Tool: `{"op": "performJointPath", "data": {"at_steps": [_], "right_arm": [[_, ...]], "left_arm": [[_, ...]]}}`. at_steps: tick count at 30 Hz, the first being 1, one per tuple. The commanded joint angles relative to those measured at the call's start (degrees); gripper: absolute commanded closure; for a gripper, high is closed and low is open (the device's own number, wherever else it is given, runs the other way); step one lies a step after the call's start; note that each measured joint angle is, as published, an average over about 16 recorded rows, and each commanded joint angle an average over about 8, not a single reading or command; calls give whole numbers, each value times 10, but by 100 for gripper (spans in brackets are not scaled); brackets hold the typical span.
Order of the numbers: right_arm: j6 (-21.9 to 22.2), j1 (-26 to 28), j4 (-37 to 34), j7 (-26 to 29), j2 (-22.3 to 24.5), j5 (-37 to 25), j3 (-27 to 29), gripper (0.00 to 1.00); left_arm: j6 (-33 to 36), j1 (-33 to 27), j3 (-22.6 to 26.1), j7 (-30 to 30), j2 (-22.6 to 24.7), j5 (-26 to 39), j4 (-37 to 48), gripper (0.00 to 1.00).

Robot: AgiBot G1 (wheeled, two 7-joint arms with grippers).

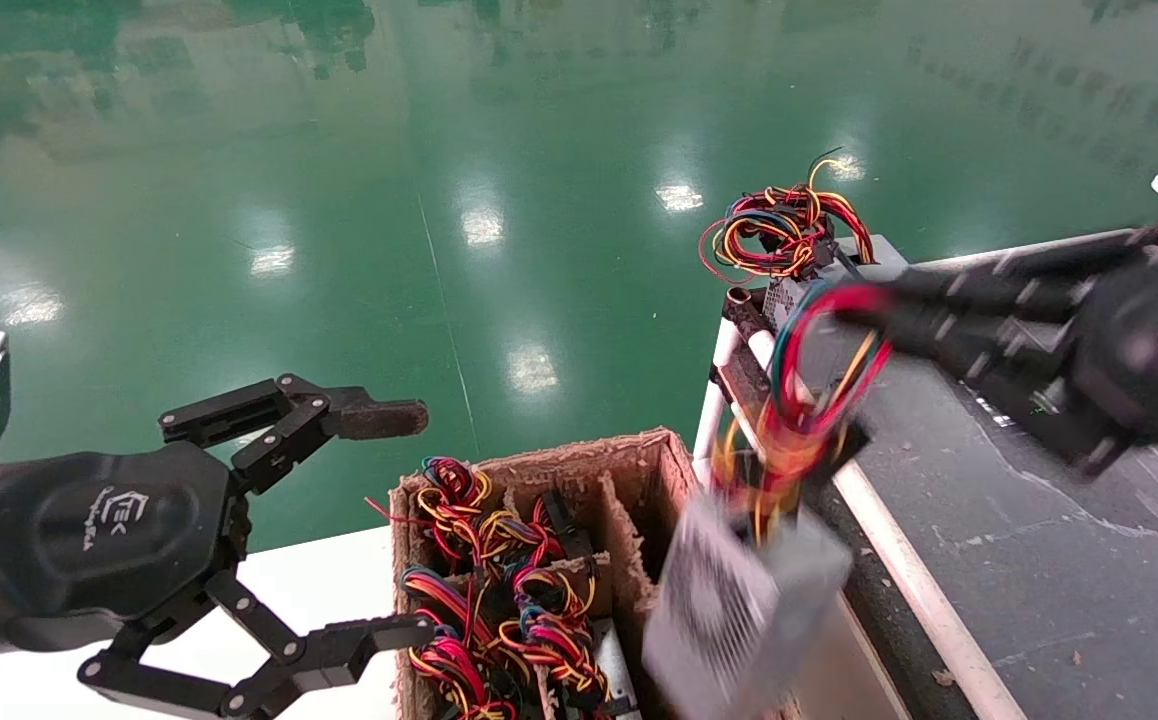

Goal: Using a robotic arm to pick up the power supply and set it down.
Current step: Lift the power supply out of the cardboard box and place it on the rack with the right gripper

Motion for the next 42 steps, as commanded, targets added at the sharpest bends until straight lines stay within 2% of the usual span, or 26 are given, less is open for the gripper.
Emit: {"op": "performJointPath", "data": {"at_steps": [1,8,16,19,29,37,42], "right_arm": [[14,6,-4,0,8,5,12,100],[61,28,-37,-7,22,-32,20,100],[132,51,-100,-22,23,-110,9,100],[146,65,-136,-21,14,-139,-3,100],[188,142,-234,-43,-56,-246,-57,100],[236,194,-287,-54,-114,-309,-85,100],[245,233,-336,-54,-153,-339,-103,100]], "left_arm": [[0,0,0,0,0,0,0,0],[0,0,0,0,0,0,0,0],[0,0,0,0,0,0,0,0],[0,0,0,0,0,0,0,0],[0,0,0,0,0,0,0,0],[0,0,0,0,0,0,0,0],[0,0,0,0,0,0,0,0]]}}
